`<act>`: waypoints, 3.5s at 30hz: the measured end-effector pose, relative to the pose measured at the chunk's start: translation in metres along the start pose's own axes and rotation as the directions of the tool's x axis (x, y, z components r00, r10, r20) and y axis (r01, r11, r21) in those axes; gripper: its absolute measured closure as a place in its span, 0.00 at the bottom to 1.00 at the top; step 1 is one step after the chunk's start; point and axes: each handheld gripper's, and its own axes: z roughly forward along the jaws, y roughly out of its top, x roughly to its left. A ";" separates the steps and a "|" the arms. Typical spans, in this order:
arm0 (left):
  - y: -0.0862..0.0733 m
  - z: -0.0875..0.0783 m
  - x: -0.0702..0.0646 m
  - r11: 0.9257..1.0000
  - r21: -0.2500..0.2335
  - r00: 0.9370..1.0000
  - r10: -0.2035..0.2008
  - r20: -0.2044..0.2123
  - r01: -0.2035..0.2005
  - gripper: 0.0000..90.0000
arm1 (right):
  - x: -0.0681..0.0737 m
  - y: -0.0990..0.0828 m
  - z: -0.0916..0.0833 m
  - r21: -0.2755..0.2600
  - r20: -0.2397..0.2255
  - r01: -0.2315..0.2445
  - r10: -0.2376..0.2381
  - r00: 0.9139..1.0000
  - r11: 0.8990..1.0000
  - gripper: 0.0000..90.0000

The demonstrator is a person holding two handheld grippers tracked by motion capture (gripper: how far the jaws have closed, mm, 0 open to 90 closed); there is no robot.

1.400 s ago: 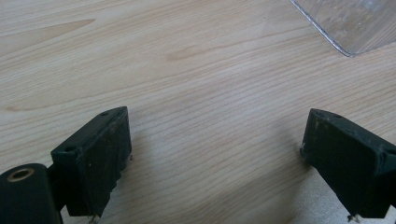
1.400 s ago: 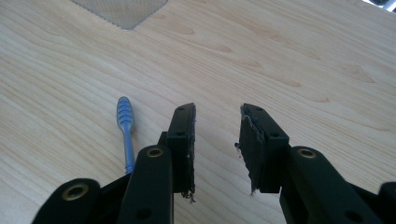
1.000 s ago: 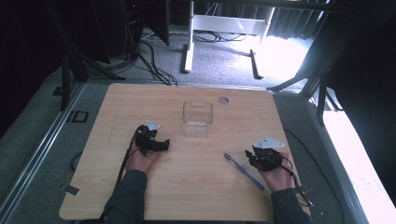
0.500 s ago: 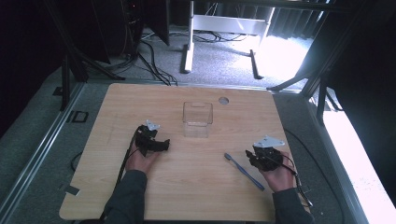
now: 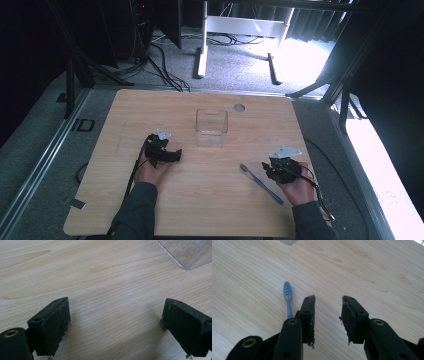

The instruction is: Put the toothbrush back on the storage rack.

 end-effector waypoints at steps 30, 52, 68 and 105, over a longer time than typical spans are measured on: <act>0.000 0.000 0.000 1.000 0.000 1.000 0.000 0.000 0.000 0.10 | 0.005 0.007 -0.002 0.072 -0.051 0.030 -0.027 0.998 0.997 0.72; 0.000 0.000 0.000 1.000 0.000 1.000 0.000 0.000 0.000 0.10 | 0.010 0.013 -0.002 0.115 -0.083 0.049 -0.039 0.996 0.992 0.72; 0.000 0.000 0.000 1.000 0.000 1.000 0.000 0.000 0.000 0.10 | 0.014 0.016 -0.002 0.144 -0.095 0.071 -0.057 0.994 0.987 0.73; 0.000 0.000 0.000 1.000 0.000 1.000 0.000 0.000 0.000 0.10 | 0.016 0.017 0.002 0.216 -0.124 0.113 -0.087 0.988 0.970 0.72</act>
